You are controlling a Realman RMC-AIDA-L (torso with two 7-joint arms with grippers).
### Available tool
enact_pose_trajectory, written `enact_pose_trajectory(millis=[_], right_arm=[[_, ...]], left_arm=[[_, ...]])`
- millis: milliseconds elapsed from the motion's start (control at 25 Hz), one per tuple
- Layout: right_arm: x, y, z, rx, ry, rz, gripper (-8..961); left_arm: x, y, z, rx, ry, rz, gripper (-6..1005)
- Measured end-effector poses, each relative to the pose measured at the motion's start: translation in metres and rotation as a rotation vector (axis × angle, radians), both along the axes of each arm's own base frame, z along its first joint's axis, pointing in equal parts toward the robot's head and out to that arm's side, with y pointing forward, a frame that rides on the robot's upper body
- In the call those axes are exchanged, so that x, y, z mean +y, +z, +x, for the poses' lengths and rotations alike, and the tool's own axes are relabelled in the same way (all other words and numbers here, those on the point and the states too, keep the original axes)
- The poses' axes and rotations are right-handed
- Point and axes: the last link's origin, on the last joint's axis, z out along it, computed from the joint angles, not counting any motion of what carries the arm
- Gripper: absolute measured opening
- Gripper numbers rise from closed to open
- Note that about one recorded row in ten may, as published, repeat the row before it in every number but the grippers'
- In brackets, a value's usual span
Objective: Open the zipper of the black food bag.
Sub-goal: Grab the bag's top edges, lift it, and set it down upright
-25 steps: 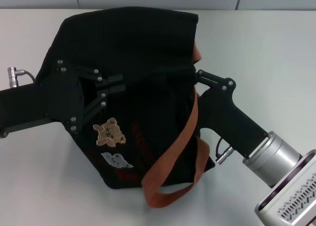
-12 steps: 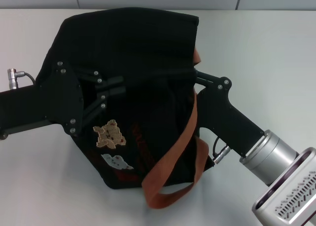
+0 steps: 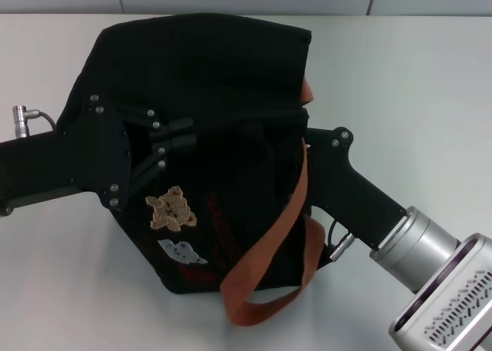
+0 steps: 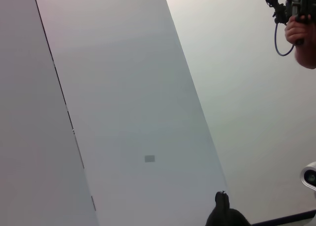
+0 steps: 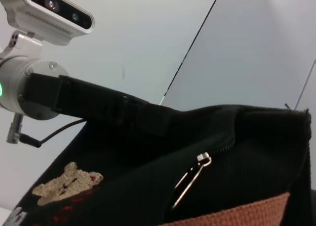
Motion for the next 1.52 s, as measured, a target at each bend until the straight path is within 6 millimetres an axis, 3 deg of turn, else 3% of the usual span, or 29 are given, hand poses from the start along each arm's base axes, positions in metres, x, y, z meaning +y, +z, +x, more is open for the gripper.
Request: enact_pose_trajectory(millis=[440,840,1080,1400,1520], right_arm=[[0.002,0.001,0.003,-0.01,-0.01,0.006,-2],[0.007,0.005,0.02,-0.026,-0.068,-0.023,-2],[0.01,0.008,0.034,-0.063,-0.118,-0.003,-1],[0.019,0.025,0.062,-0.05,-0.243,0.052,-1],[0.02,0.028,0.063,-0.039,-0.255,0.062,-1]], left_arm=[[0.0,0.004,-0.004,-0.009,0.021,0.023,80],[-0.002,0.015,-0.016,-0.053,0.079,0.095,81],[-0.003,0.024,-0.029,-0.093,0.14,0.168,82],[-0.014,0.036,-0.054,-0.13,0.252,0.258,83],[-0.019,0.037,-0.061,-0.131,0.28,0.277,83]])
